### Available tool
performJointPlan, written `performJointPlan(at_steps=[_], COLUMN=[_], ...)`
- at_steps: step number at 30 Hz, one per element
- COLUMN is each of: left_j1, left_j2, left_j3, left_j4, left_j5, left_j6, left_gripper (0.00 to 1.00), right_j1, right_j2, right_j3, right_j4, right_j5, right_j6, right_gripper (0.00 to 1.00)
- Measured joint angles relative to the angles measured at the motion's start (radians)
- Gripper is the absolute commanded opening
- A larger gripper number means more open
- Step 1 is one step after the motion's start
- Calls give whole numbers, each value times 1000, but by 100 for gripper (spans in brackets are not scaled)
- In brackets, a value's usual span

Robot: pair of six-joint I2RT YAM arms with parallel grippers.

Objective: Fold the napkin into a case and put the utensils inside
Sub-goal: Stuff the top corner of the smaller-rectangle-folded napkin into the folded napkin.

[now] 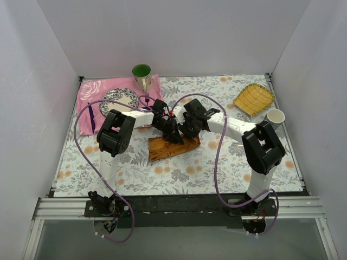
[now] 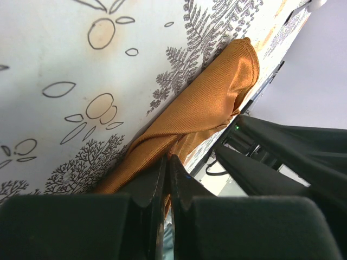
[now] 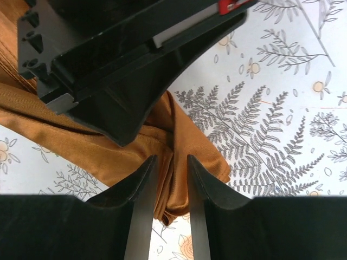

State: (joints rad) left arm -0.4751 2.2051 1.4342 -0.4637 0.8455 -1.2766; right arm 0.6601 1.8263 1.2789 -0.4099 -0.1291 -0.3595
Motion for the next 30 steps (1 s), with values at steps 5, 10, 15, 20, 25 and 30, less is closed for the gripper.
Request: performJointPlan(at_steps=[5, 10, 15, 20, 25, 30], left_j1=[0, 0, 2, 2, 2, 2], left_j2=[0, 0, 0, 0, 0, 0], left_j3=[0, 0, 0, 0, 0, 0], left_j4=[0, 1, 2, 5, 5, 4], left_j5=[0, 0, -1, -2, -3, -3], left_j6=[0, 0, 0, 0, 0, 0], left_gripper=[0, 0, 0, 0, 0, 0], right_j1=[21, 31, 43, 50, 55, 53], right_j2=[23, 29, 23, 13, 13, 13], right_j3=[-40, -79, -98, -116, -118, -129], right_j4=[23, 76, 127, 163, 181, 209], right_j5=[53, 111, 159, 201, 233, 263], right_j6=[-23, -43, -56, -64, -71, -98], right_gripper=[35, 37, 39, 38, 39, 7])
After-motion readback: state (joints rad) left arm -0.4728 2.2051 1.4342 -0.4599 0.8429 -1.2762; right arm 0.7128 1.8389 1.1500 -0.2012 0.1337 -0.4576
